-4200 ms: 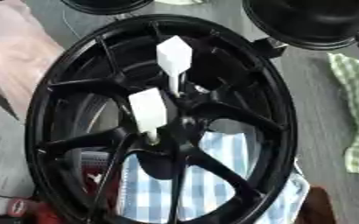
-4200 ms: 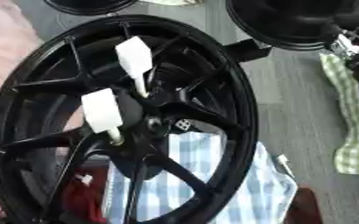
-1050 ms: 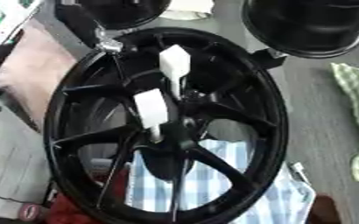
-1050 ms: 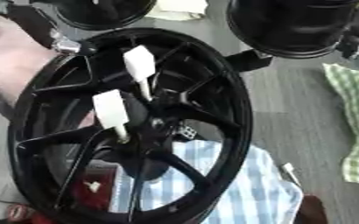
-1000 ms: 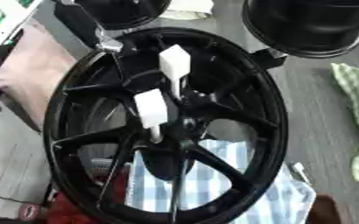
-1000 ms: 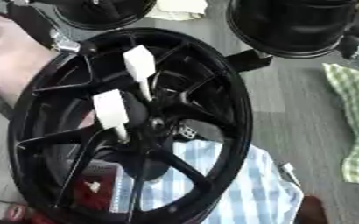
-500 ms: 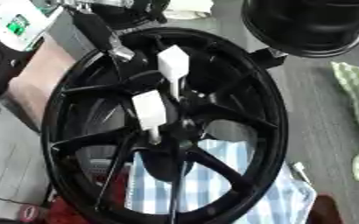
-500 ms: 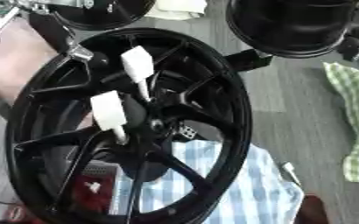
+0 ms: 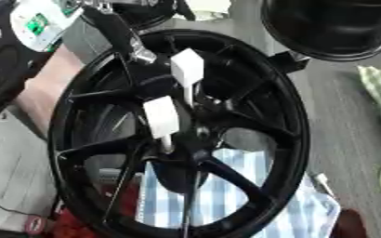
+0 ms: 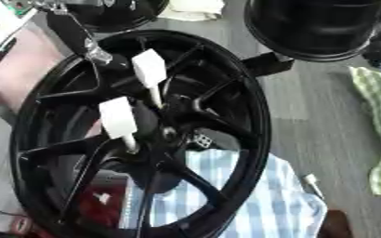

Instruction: Pull the pin out of the wheel hub.

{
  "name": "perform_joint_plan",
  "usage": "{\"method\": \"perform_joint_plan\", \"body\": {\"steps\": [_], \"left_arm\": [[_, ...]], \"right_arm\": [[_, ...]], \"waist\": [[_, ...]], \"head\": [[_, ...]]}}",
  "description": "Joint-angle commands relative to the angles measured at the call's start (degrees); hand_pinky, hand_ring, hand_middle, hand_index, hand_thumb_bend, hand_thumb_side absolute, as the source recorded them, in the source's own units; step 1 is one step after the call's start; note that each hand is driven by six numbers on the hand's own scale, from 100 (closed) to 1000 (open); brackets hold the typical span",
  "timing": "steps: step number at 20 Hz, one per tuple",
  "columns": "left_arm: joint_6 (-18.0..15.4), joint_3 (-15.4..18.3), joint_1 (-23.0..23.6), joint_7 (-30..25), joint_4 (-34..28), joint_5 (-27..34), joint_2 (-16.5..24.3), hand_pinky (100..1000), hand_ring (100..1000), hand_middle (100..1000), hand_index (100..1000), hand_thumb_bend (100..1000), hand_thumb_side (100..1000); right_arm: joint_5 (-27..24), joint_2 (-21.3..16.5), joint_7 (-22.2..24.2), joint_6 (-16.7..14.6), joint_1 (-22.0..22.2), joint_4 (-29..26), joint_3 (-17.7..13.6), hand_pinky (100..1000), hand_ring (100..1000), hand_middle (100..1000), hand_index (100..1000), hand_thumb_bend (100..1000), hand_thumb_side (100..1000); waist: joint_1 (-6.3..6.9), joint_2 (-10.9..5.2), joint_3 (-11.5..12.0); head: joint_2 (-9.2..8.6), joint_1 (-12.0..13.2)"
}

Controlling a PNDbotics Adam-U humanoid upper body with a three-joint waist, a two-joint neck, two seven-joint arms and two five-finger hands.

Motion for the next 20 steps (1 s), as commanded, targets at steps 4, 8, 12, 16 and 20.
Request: {"method": "perform_joint_plan", "body": {"steps": [4, 8, 12, 16, 20], "left_arm": [[-17.86, -0.42, -1.95, -15.55, 1.49, 0.18, -0.40, 875, 918, 864, 938, 435, 652], [-18.83, -1.68, -1.56, -15.55, 2.14, 0.24, -0.63, 869, 910, 856, 930, 425, 678], [-20.05, -2.13, -1.28, -15.55, 3.14, -0.57, -0.71, 867, 904, 848, 923, 406, 687], [-21.57, -2.87, -0.85, -15.55, 3.69, -0.09, -0.63, 870, 902, 847, 924, 373, 723], [-21.94, -3.23, -0.65, -15.55, 2.71, 2.33, -0.02, 870, 899, 845, 922, 350, 762]], "right_arm": [[0.02, -1.68, 0.27, -0.03, -0.73, -0.60, -0.21, 876, 736, 727, 705, 349, 231], [-0.04, -1.56, 0.19, 0.04, -0.74, -0.67, -0.25, 876, 735, 726, 705, 349, 231], [-0.08, -1.44, 0.14, 0.15, -0.90, -0.74, -0.24, 875, 735, 726, 704, 349, 231], [-0.09, -1.43, 0.06, 0.20, -0.89, -0.74, -0.30, 875, 734, 726, 704, 349, 232], [-0.08, -1.54, 0.04, 0.22, -0.89, -0.74, -0.30, 874, 734, 726, 704, 348, 232]], "waist": [[0.15, -1.05, -0.12], [0.30, -1.10, -0.27], [0.41, -1.10, -0.29], [0.47, -1.06, -0.25], [0.58, -0.98, -0.10]], "head": [[-1.24, 0.51], [-2.03, 0.85], [-2.49, 0.90], [-2.23, 0.74], [-1.98, 0.52]]}}
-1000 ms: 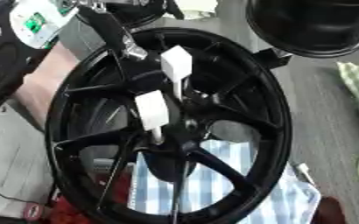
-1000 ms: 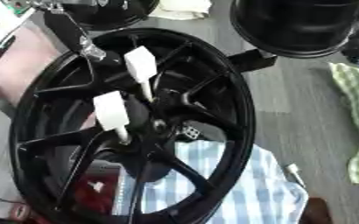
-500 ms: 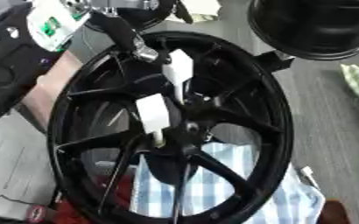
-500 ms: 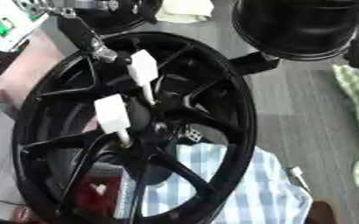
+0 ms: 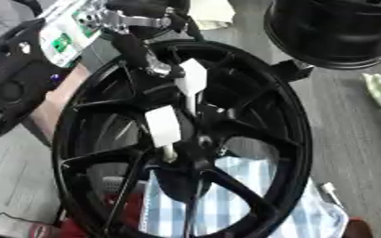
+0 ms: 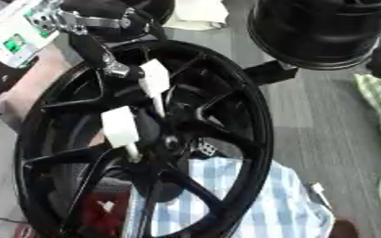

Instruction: Pull the pin out of the wheel hub.

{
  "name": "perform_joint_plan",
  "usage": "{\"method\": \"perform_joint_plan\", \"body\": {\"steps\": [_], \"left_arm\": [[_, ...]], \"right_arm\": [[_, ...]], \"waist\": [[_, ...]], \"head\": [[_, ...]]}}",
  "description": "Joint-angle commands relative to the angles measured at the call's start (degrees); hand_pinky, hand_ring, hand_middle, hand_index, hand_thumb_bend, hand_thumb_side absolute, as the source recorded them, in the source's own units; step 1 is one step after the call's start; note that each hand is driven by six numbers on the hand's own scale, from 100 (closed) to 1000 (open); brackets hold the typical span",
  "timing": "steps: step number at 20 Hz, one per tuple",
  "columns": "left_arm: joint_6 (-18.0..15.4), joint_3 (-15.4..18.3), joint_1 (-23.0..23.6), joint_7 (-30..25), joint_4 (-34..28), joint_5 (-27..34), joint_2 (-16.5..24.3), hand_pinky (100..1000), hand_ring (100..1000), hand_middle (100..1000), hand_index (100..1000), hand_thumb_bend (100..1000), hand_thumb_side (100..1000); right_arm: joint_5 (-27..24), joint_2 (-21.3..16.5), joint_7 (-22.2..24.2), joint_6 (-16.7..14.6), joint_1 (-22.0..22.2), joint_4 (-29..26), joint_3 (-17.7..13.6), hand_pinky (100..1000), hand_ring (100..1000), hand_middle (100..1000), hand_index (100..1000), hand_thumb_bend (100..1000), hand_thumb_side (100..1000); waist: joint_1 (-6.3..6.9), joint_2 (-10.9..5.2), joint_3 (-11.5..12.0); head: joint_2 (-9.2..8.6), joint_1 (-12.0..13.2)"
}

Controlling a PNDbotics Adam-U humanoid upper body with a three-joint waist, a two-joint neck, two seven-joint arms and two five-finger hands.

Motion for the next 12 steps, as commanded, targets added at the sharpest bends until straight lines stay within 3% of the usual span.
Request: {"method": "perform_joint_plan", "body": {"steps": [1, 6, 12], "left_arm": [[-18.82, -0.12, -0.96, -18.53, -1.48, 2.12, 1.66, 870, 898, 846, 922, 346, 773], [-17.75, -1.61, -0.43, -18.53, -4.02, 6.22, 2.62, 871, 890, 837, 910, 323, 828], [-14.40, -2.18, 0.52, -18.53, -9.57, 11.90, 5.46, 875, 895, 844, 914, 257, 794]], "right_arm": [[-0.06, -1.58, -0.02, 0.03, -0.70, -0.73, -0.32, 874, 734, 726, 704, 348, 232], [0.02, -1.66, 0.05, 0.07, -0.69, -0.67, -0.34, 874, 734, 726, 704, 348, 233], [0.14, -1.94, 0.08, 0.11, -0.59, -0.64, -0.43, 874, 733, 725, 704, 347, 234]], "waist": [[0.00, -0.95, 0.07], [0.20, -0.80, 0.16], [0.61, -0.74, 0.54]], "head": [[-0.20, -0.21], [0.12, -0.33], [0.74, -1.00]]}}
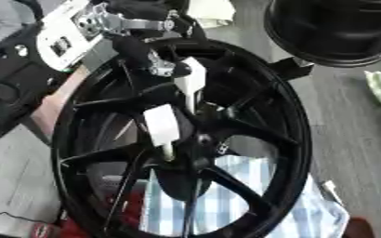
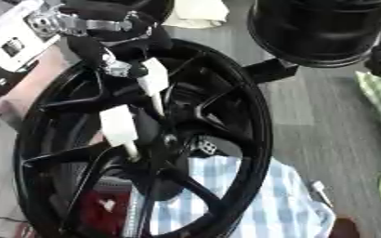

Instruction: Pull the pin out of the wheel hub.

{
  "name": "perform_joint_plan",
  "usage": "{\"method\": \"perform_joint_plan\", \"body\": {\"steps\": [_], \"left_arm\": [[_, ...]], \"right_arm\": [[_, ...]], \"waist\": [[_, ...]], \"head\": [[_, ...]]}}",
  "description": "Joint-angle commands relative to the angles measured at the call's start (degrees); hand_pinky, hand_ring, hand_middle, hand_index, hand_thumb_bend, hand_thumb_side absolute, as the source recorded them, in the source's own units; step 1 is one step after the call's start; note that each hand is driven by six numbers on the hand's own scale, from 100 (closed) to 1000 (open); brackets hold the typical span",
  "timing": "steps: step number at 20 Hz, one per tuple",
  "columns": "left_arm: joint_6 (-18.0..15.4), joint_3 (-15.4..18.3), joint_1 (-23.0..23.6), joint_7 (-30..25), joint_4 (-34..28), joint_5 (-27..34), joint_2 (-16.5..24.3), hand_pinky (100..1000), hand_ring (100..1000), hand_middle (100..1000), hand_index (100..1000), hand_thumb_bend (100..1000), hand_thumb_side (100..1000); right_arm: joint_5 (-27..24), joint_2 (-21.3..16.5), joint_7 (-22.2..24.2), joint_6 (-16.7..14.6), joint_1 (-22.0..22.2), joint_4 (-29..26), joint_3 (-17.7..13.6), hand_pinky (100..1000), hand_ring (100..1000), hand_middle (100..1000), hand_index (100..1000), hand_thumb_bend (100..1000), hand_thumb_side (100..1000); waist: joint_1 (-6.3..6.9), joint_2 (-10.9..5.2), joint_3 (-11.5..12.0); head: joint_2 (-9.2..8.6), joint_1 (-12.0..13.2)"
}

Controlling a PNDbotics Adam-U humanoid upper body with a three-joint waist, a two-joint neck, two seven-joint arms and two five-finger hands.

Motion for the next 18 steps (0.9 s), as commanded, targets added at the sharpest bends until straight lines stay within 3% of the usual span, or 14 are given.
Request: {"method": "perform_joint_plan", "body": {"steps": [1, 9, 18], "left_arm": [[-15.15, 0.47, -0.59, -17.12, -4.32, 3.26, 3.76, 875, 897, 847, 917, 257, 794], [-9.71, 1.74, 0.25, -17.12, -14.72, 8.73, 8.85, 868, 901, 850, 914, 303, 753], [-9.45, 2.60, 1.07, -17.12, -15.41, 0.49, 10.25, 883, 940, 883, 927, 433, 578]], "right_arm": [[0.16, -2.01, -0.03, 0.03, -0.55, -0.63, -0.44, 874, 733, 725, 704, 347, 234], [0.25, -2.44, -0.07, 0.11, -0.61, -0.75, -0.43, 873, 732, 724, 703, 345, 233], [0.30, -2.55, 0.15, 0.23, -0.84, -0.73, -0.24, 872, 729, 722, 702, 343, 236]], "waist": [[0.12, -0.96, 0.18], [0.83, -0.95, 0.74], [1.11, -0.59, 0.58]], "head": [[0.40, -0.63], [0.73, -1.62], [0.43, -1.32]]}}
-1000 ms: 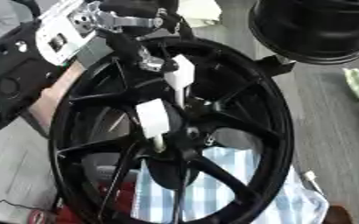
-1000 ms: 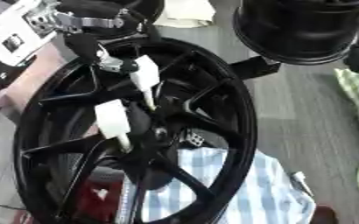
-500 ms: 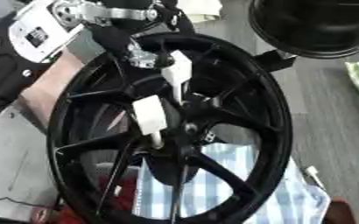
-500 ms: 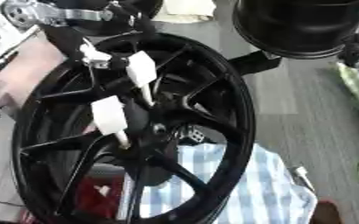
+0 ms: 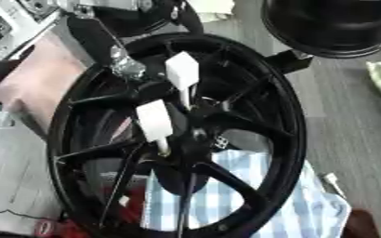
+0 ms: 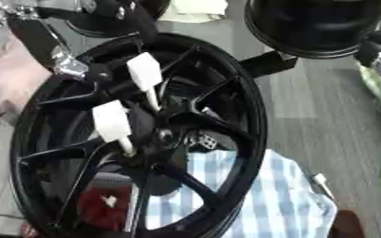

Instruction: Pull the pin out of the wheel hub.

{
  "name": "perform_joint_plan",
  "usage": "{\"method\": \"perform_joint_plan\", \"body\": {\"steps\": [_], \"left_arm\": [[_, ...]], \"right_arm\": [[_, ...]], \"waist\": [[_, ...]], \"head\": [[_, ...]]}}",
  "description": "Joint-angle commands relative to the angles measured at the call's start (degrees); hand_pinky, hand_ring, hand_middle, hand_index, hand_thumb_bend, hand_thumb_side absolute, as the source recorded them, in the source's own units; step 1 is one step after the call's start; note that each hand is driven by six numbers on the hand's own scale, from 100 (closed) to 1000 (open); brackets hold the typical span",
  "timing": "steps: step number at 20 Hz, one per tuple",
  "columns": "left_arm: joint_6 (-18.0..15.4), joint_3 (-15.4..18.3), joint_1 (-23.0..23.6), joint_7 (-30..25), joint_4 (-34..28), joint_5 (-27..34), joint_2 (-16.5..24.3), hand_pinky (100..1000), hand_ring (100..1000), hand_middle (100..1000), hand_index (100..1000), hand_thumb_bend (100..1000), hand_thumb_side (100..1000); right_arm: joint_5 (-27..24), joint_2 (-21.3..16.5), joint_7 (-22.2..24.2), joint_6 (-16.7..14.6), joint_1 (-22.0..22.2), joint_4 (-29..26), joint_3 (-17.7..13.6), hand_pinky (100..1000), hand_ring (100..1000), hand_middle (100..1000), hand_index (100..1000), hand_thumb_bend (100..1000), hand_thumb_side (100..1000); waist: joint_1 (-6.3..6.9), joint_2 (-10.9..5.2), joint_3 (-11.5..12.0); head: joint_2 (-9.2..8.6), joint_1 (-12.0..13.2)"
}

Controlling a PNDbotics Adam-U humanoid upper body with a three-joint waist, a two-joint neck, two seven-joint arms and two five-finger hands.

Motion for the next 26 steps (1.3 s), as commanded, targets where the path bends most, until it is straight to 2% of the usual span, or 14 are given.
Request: {"method": "perform_joint_plan", "body": {"steps": [1, 6, 14, 26], "left_arm": [[-13.82, 1.15, -0.78, -13.13, 0.46, -3.59, 1.67, 885, 943, 885, 928, 444, 570], [-15.45, 0.63, -0.86, -13.13, 2.74, -7.30, 0.83, 886, 942, 883, 929, 460, 544], [-16.35, 0.44, -1.11, -13.13, 5.91, -9.58, -0.71, 885, 942, 879, 936, 455, 489], [-16.03, 0.95, -2.50, -13.13, 7.69, -8.75, -2.81, 882, 940, 880, 936, 403, 485]], "right_arm": [[0.20, -1.93, 0.09, 0.13, -0.82, -0.71, -0.25, 872, 729, 722, 702, 343, 236], [0.21, -1.87, 0.14, 0.17, -0.85, -0.63, -0.28, 872, 729, 722, 702, 342, 238], [0.22, -1.67, 0.25, 0.27, -0.75, -0.60, -0.38, 873, 730, 723, 702, 342, 240], [0.29, -1.48, 0.49, 0.44, -0.67, -0.55, -0.44, 873, 730, 723, 703, 342, 243]], "waist": [[-0.13, -0.70, -0.12], [-0.12, -0.39, -0.25], [-0.07, -0.12, -0.48], [0.03, 0.23, -0.61]], "head": [[-0.40, 0.13], [-0.38, 0.32], [-0.57, 0.67], [-1.02, 0.97]]}}
